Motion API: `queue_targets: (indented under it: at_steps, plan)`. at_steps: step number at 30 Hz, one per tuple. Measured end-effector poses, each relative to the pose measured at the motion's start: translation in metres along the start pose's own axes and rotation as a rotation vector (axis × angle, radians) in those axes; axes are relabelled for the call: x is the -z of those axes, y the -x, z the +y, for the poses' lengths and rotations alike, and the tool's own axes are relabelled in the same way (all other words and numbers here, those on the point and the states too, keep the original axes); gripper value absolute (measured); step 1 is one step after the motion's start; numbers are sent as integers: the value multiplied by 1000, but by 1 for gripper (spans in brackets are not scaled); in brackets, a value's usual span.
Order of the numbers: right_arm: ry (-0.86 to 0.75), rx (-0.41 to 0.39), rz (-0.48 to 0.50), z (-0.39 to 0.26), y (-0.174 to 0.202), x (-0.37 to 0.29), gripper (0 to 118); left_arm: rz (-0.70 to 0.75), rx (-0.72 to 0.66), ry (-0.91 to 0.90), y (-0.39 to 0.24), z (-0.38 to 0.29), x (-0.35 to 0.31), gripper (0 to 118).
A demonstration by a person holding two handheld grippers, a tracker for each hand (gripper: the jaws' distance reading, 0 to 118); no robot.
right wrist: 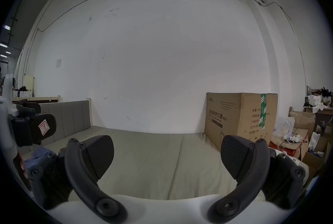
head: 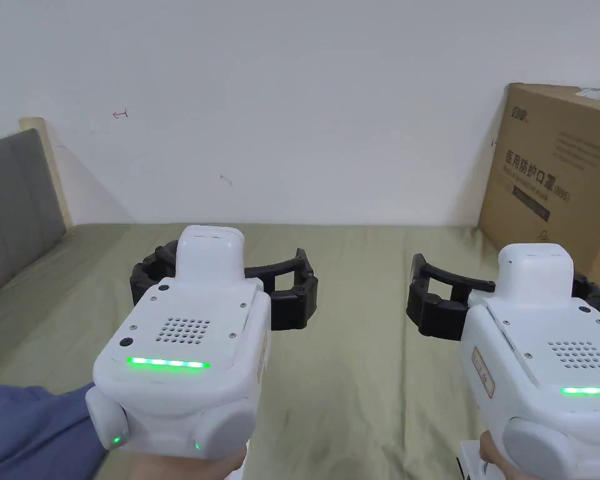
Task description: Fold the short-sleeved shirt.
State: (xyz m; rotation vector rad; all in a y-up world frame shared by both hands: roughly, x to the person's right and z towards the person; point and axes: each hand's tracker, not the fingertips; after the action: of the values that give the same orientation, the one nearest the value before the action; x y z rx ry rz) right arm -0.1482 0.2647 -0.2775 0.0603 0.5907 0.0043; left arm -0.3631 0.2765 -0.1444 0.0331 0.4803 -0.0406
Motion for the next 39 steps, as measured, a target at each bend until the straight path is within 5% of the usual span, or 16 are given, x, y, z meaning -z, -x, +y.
queue_targets:
  at_steps: [39]
  plan:
    - [24,32,-5,-5,-4,-3,116,5,4,29,-1,-5,0,118]
